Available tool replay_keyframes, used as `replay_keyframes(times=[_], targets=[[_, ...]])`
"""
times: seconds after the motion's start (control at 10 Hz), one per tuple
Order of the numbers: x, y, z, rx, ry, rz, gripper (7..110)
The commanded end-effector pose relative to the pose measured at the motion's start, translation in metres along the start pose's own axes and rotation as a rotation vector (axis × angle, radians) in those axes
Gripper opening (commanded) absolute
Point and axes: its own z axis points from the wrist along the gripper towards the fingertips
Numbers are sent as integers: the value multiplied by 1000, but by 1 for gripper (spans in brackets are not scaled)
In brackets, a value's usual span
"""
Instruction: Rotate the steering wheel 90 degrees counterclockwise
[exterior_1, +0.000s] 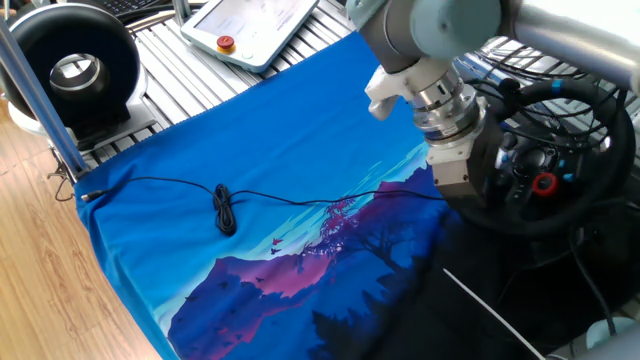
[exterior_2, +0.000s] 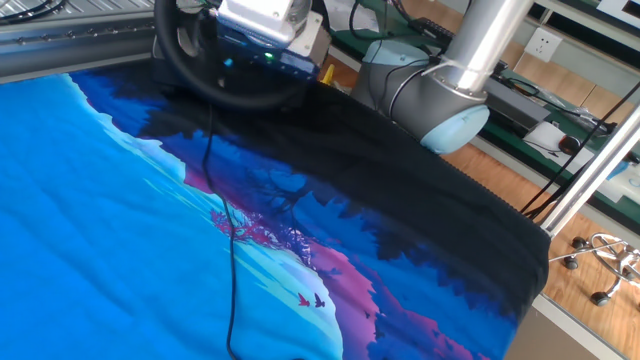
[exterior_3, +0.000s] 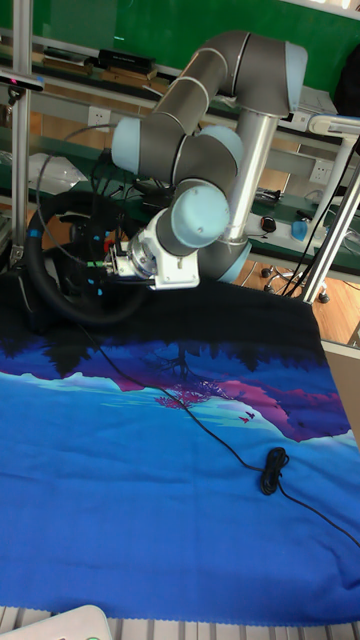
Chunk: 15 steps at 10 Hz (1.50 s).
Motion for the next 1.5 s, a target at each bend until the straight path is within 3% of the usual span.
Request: replay_keyframes(times=[0.0,0.2,0.5,0.6,0.7,0.8,0.9,1.1,1.3,1.4], targets=[[60,38,-12,-148,241,46,7],[70,43,-18,-159,273,95,7],[60,18,-42,-79,195,127,7],[35,5,-47,-22,85,170,7],[-2,-9,-49,32,-72,219,7],[-18,-11,-48,23,-131,204,7],[-25,-15,-40,15,-156,182,7],[-50,-30,-26,44,-260,188,7],[-50,-30,-6,41,-255,171,7],[-52,-30,-7,37,-263,160,7]])
